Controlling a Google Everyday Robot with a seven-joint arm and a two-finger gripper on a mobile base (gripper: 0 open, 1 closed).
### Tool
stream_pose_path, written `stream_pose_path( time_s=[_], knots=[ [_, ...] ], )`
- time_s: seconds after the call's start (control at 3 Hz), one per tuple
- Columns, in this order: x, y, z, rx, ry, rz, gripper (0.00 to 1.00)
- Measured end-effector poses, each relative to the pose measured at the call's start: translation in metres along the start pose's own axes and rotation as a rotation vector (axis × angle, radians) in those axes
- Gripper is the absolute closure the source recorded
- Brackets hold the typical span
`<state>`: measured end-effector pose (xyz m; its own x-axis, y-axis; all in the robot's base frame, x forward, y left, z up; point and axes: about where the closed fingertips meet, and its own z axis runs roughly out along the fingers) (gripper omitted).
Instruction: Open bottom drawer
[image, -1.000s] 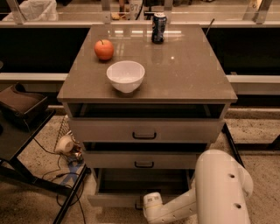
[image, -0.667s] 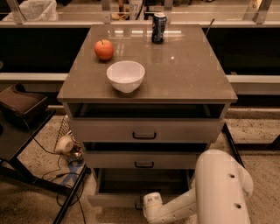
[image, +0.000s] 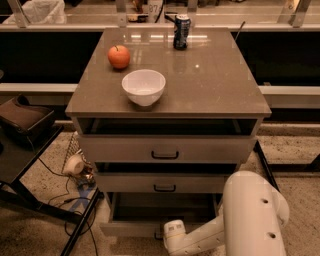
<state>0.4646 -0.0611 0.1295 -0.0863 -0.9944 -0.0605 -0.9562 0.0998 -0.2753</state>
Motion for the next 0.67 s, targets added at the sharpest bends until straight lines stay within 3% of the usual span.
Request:
stream_pose_path(
  time_s=[0.33, 0.67],
  knots=[
    [-0.0001, 0.0, 0.0, 0.0, 0.0, 0.0, 1.0],
    [-0.0001, 0.0, 0.0, 0.0, 0.0, 0.0, 1.0]
  ],
)
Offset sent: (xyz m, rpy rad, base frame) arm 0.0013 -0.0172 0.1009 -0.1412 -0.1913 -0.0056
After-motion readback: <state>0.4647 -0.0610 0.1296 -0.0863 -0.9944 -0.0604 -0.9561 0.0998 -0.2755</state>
